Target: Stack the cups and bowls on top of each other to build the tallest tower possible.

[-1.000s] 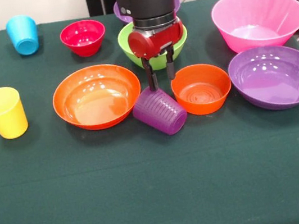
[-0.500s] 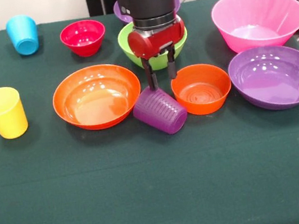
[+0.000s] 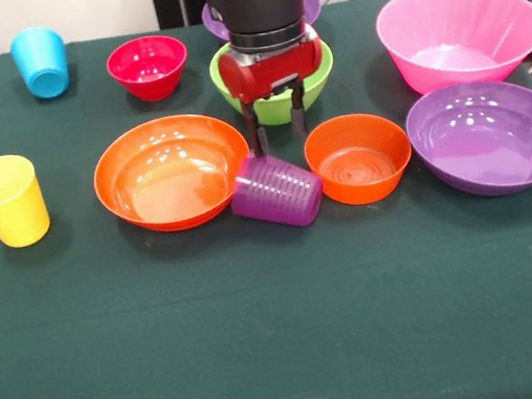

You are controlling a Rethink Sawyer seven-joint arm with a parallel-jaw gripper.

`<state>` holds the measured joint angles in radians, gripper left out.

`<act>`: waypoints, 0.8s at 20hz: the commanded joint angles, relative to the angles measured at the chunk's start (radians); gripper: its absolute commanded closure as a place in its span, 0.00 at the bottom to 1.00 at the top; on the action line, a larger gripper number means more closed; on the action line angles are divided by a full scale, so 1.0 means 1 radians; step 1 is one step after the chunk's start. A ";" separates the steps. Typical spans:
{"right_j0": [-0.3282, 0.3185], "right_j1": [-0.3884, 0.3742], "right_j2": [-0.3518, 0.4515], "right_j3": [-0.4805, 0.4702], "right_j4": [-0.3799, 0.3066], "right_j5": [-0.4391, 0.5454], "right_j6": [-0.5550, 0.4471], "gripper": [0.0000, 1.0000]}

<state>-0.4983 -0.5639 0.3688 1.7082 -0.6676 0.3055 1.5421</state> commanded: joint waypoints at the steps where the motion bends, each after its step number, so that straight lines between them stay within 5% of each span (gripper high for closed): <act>1: 0.055 0.080 -0.112 0.038 0.010 -0.062 0.216 0.00; 7: 0.081 0.060 -0.148 0.059 0.016 -0.099 0.244 0.00; 16: 0.006 0.055 -0.056 0.123 0.050 -0.046 0.176 0.00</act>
<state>-0.4749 -0.5638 0.2695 1.7517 -0.6429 0.2279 1.6292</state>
